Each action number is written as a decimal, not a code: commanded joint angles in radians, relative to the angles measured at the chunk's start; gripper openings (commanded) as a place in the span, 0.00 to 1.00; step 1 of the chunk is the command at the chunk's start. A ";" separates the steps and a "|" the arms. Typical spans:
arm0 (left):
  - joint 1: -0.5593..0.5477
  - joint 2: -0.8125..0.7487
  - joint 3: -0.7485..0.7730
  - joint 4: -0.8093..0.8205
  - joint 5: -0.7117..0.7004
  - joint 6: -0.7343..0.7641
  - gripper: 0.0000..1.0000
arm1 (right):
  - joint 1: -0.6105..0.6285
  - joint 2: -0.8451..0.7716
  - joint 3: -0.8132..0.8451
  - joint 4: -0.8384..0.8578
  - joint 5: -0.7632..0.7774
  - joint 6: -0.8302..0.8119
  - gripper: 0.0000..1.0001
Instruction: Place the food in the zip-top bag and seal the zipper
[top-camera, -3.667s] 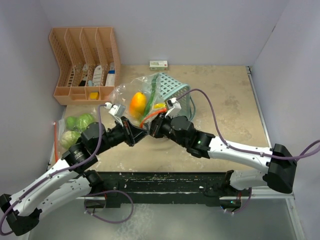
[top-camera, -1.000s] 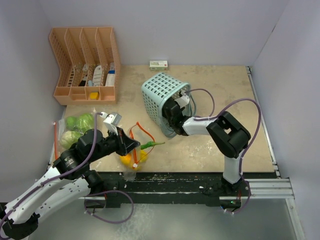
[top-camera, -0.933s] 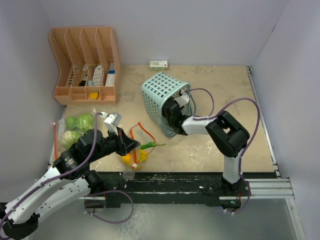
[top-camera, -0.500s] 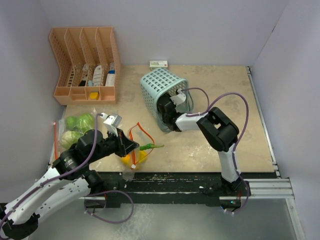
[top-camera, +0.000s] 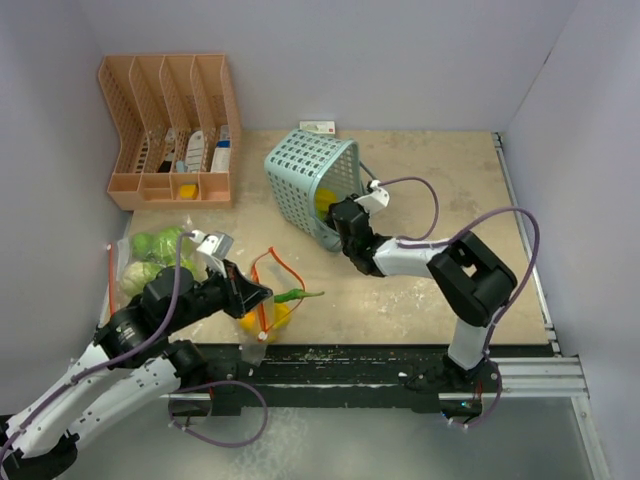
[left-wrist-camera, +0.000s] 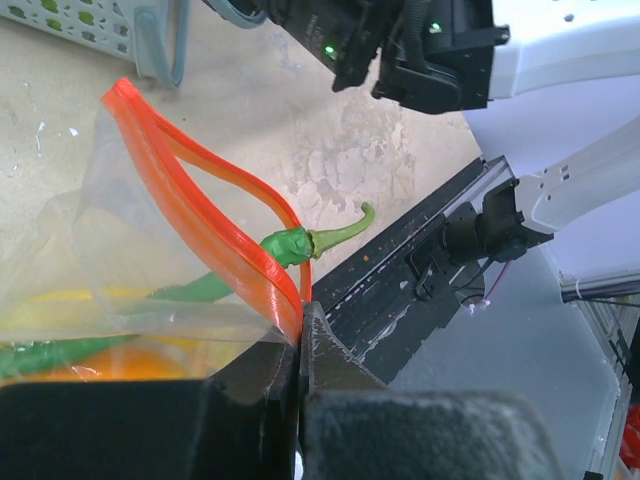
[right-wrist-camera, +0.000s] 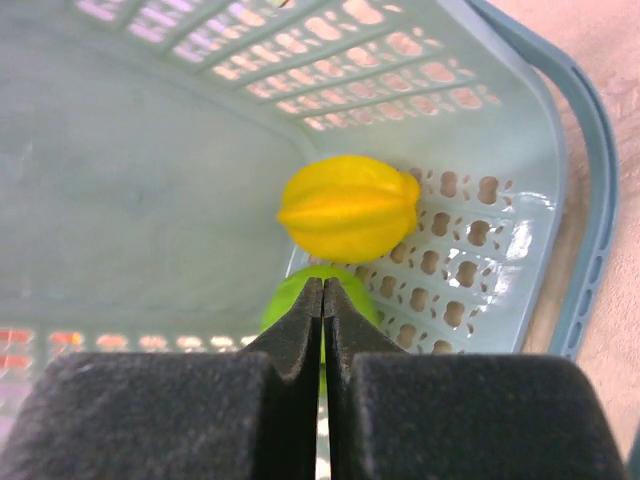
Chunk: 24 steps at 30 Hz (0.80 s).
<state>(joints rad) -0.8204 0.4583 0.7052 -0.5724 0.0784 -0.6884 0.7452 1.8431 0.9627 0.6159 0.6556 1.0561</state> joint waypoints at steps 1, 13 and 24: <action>-0.002 -0.049 0.033 -0.010 -0.024 -0.009 0.00 | 0.021 -0.095 -0.054 0.072 -0.042 -0.127 0.00; -0.003 -0.077 0.045 -0.055 -0.043 -0.019 0.00 | 0.019 -0.264 -0.050 -0.007 -0.003 -0.382 0.57; -0.003 -0.080 0.039 -0.047 -0.042 -0.019 0.00 | 0.019 -0.568 -0.171 -0.184 0.149 -0.374 0.58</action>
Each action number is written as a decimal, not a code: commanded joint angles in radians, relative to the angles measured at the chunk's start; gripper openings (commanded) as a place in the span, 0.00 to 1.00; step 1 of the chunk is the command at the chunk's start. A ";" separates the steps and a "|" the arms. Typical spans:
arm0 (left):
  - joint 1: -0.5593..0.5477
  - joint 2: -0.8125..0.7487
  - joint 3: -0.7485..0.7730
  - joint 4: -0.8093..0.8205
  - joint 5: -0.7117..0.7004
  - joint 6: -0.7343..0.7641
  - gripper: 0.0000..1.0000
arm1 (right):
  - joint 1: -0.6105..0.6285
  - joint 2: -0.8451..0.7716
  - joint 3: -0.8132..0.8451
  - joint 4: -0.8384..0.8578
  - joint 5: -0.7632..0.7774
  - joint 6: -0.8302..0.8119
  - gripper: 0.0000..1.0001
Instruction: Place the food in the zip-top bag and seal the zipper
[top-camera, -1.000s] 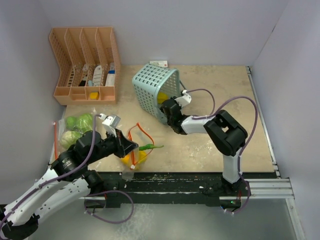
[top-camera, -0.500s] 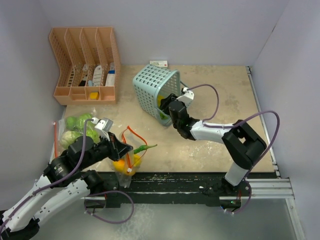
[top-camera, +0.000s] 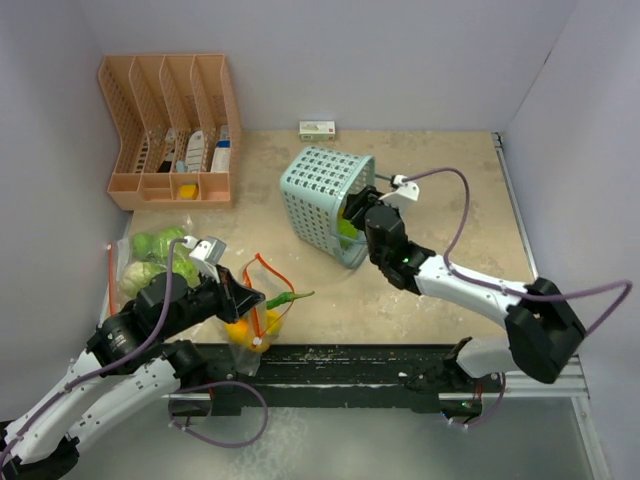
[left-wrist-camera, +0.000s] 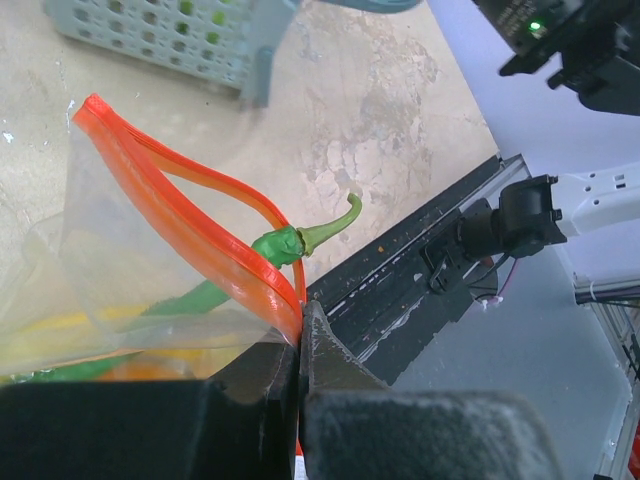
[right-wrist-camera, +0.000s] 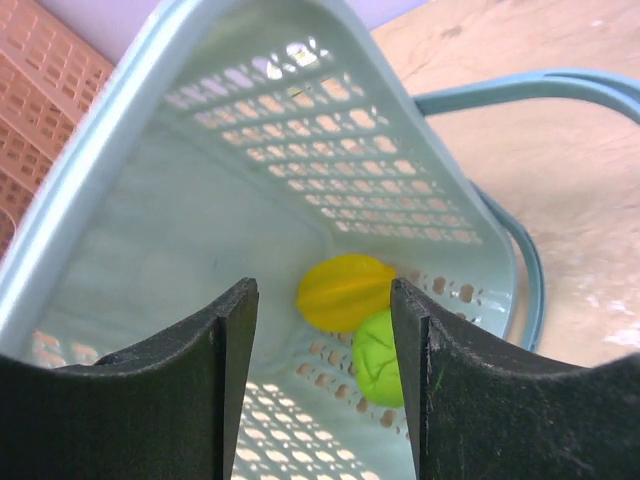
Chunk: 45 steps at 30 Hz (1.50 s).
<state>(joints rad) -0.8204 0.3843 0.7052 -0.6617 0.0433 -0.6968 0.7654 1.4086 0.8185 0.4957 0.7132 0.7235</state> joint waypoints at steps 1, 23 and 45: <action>-0.003 -0.005 0.039 0.044 -0.007 -0.010 0.00 | -0.003 -0.164 -0.033 -0.077 0.086 -0.058 0.60; -0.003 -0.014 0.046 0.041 -0.019 0.001 0.00 | -0.020 -0.448 -0.112 -0.446 0.230 0.133 0.64; -0.003 -0.002 0.053 0.025 -0.024 0.002 0.00 | -0.271 -0.136 -0.211 -0.511 -0.050 0.302 0.62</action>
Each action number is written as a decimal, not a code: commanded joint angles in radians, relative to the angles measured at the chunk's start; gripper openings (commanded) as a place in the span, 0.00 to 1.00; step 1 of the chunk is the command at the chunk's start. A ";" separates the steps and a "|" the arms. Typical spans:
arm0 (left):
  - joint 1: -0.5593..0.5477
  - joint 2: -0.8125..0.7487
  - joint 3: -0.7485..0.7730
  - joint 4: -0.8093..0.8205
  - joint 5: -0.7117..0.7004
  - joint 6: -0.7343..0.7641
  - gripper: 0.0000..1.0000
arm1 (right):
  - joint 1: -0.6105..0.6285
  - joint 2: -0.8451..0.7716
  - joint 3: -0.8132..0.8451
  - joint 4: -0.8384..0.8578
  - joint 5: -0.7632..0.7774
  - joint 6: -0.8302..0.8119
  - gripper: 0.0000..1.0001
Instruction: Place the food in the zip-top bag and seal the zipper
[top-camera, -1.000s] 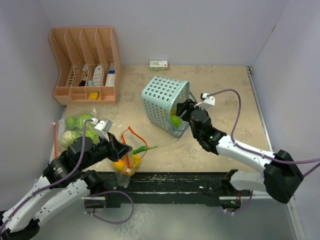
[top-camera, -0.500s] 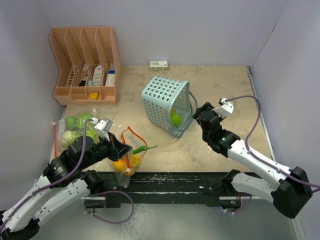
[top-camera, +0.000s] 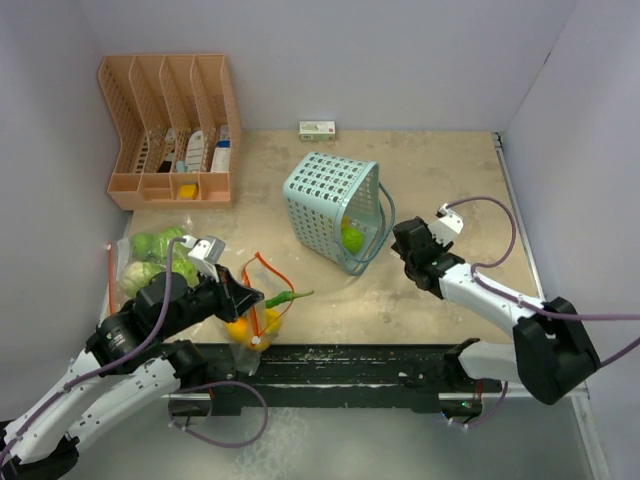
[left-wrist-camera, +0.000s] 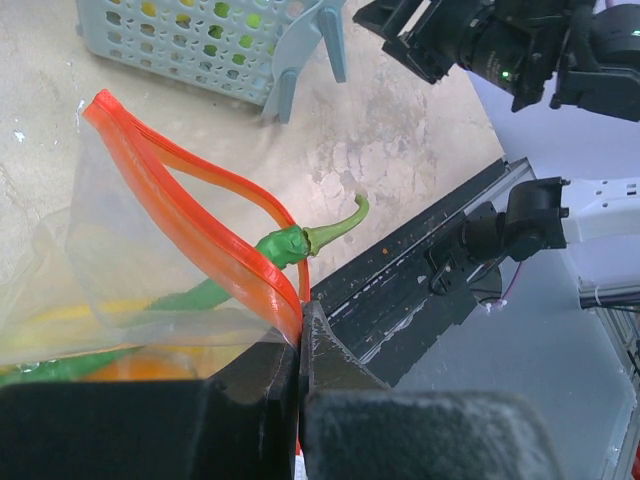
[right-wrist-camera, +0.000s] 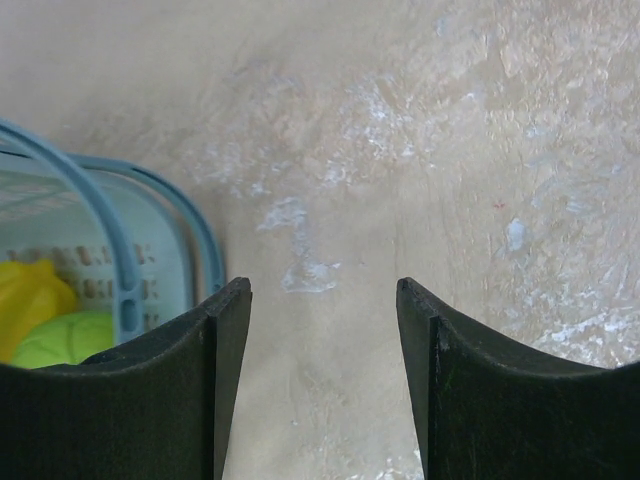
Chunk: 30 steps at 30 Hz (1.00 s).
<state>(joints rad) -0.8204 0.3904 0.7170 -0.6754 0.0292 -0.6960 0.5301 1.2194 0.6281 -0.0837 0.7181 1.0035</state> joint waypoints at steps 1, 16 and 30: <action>-0.003 -0.008 0.041 0.039 -0.010 0.002 0.00 | -0.049 0.073 -0.030 0.100 -0.084 0.014 0.63; -0.003 -0.033 0.030 0.020 -0.016 -0.008 0.00 | -0.087 -0.008 -0.253 0.690 -0.396 -0.093 0.63; -0.003 -0.061 0.021 0.009 -0.020 -0.019 0.00 | -0.087 -0.374 -0.259 0.680 -0.415 -0.062 0.63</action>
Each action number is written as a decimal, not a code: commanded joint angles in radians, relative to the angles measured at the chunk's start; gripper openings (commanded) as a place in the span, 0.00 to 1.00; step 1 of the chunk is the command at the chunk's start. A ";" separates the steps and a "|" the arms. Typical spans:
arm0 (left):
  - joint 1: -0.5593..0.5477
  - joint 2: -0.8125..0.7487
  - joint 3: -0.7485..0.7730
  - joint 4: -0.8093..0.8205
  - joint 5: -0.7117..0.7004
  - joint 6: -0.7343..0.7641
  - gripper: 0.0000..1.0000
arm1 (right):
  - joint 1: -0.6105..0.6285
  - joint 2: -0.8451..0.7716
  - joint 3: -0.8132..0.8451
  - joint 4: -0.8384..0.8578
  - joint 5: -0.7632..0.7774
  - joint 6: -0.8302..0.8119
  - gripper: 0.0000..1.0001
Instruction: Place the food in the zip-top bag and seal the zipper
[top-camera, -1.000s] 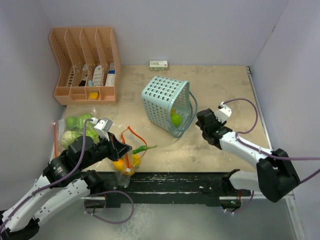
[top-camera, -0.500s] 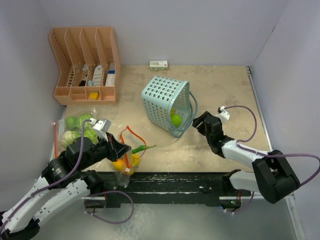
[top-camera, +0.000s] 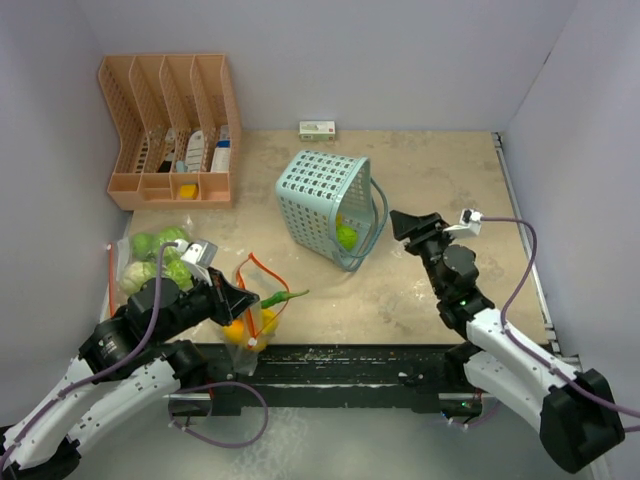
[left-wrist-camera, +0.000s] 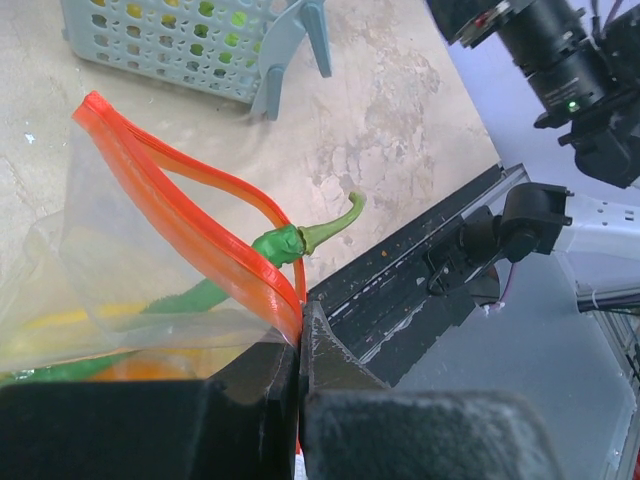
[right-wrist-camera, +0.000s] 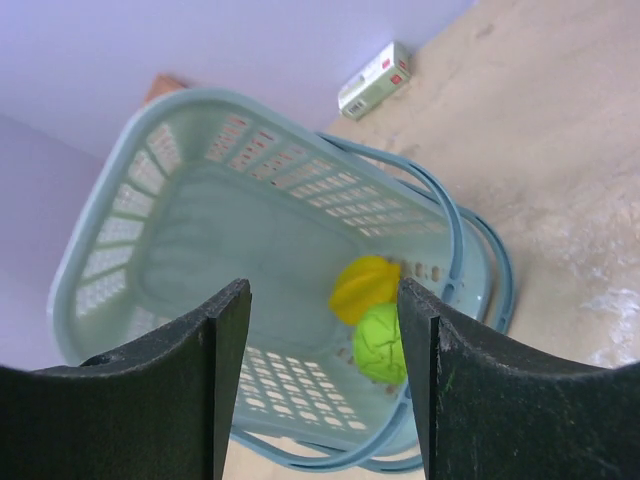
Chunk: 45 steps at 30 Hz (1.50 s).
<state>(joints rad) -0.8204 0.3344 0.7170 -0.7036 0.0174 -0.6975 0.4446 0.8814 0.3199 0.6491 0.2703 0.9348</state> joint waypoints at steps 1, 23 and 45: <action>-0.003 -0.005 0.022 0.038 -0.007 -0.017 0.00 | -0.002 -0.028 0.075 -0.133 0.062 0.025 0.63; -0.003 -0.006 0.021 0.023 -0.017 -0.007 0.00 | -0.077 0.490 0.149 0.101 -0.269 0.101 0.63; -0.002 -0.035 0.004 0.027 -0.008 -0.020 0.00 | -0.087 0.214 0.218 0.222 -0.457 0.025 0.63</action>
<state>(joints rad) -0.8204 0.3099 0.7170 -0.7231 0.0105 -0.6987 0.3595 1.0973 0.4267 0.8936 -0.1612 1.0115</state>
